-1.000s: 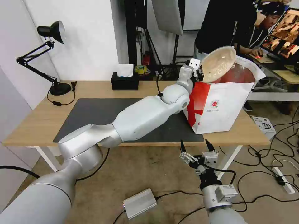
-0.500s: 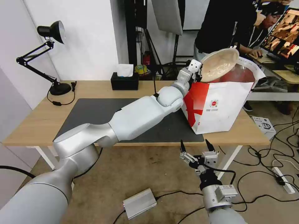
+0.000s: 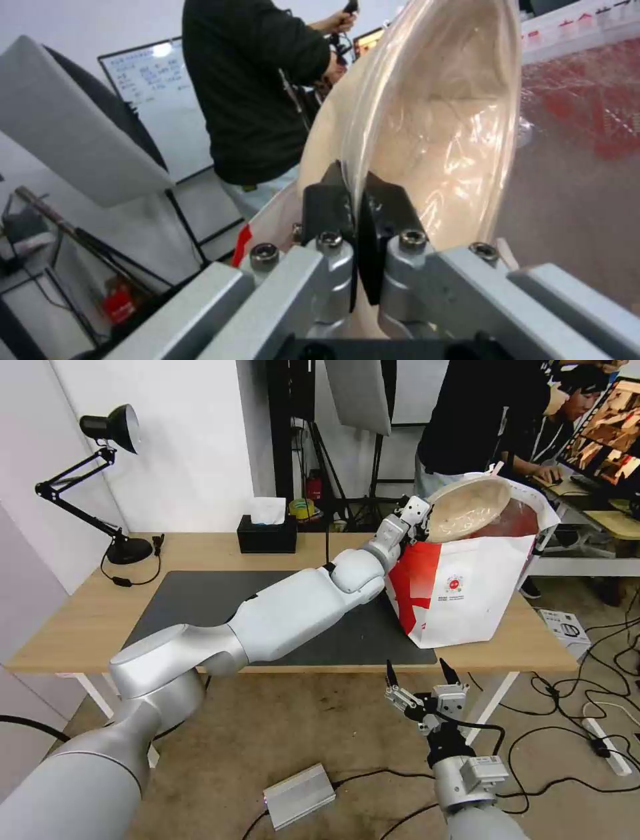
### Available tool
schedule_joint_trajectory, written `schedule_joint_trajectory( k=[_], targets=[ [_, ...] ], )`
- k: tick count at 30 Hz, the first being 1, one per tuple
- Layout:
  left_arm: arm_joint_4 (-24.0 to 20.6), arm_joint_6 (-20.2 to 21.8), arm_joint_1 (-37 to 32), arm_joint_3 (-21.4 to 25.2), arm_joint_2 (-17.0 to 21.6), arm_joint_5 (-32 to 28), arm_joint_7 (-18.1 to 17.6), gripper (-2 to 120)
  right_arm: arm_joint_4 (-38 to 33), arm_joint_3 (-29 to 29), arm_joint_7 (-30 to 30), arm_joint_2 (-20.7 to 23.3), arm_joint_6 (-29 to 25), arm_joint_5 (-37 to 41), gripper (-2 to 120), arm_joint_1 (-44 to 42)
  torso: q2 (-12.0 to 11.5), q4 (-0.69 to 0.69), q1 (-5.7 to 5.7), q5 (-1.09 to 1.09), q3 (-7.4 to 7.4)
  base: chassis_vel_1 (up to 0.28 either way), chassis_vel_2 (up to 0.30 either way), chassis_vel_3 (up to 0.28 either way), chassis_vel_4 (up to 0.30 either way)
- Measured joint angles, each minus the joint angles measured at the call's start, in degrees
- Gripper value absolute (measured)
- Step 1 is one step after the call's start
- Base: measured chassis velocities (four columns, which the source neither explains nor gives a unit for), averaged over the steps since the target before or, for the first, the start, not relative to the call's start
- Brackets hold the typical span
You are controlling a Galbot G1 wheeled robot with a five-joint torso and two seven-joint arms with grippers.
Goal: Pick up the trash from the table and place it into the takeout bag.
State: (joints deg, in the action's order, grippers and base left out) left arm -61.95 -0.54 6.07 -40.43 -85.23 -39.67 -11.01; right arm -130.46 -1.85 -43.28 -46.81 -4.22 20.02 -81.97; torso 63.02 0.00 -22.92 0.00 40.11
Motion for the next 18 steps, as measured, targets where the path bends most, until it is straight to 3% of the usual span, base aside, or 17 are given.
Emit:
schedule_joint_trajectory(
  k=[6, 18],
  targets=[
    [0.06, -0.66, 0.11, -0.46, 0.29, 0.31, 0.68, 2, 0.0, 0.0, 0.0, 0.0, 0.0, 0.0, 100, 0.0, 0.0, 0.0, 0.0, 0.01, 0.0, 0.0, 0.0, 0.0, 0.0],
    [0.11, -0.77, 0.35, -0.54, 0.24, 0.27, 0.54, 46, 0.0, 0.0, 0.0, 0.0, 0.0, 0.0, 100, 0.0, 0.0, 0.0, 0.0, 0.01, 0.0, 0.0, 0.0, 0.0, 0.0]
  ],
)
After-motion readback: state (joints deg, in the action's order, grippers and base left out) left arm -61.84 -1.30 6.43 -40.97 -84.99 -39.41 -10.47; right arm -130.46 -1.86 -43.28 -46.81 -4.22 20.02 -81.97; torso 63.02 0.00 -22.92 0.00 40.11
